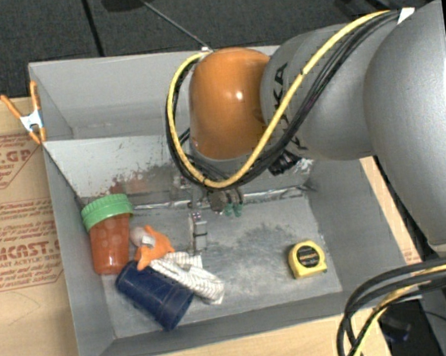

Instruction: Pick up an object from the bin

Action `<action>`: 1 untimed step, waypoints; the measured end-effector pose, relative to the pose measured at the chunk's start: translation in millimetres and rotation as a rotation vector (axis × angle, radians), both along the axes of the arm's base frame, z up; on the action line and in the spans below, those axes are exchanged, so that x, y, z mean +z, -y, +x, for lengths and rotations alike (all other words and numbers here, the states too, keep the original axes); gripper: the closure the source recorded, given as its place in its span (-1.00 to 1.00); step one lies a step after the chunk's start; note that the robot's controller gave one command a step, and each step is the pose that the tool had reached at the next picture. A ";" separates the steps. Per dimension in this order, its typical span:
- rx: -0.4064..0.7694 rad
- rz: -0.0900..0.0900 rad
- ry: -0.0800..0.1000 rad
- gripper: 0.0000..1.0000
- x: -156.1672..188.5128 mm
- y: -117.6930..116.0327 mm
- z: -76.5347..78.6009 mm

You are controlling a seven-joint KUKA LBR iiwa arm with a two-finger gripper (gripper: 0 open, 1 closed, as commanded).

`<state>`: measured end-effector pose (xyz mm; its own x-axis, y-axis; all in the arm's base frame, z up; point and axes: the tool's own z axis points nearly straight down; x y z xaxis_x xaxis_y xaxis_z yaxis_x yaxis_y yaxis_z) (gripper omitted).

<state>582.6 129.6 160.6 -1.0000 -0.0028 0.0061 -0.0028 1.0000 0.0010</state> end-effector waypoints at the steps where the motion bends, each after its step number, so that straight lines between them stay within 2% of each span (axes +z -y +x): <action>1: -0.001 0.001 0.008 -1.00 4.9 0.6 2.0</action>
Offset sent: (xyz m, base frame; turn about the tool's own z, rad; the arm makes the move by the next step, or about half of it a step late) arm -0.0106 0.0045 -0.0906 0.3146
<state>584.5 129.0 165.5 -1.0000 -0.0014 -0.0017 -0.0014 1.0000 0.0020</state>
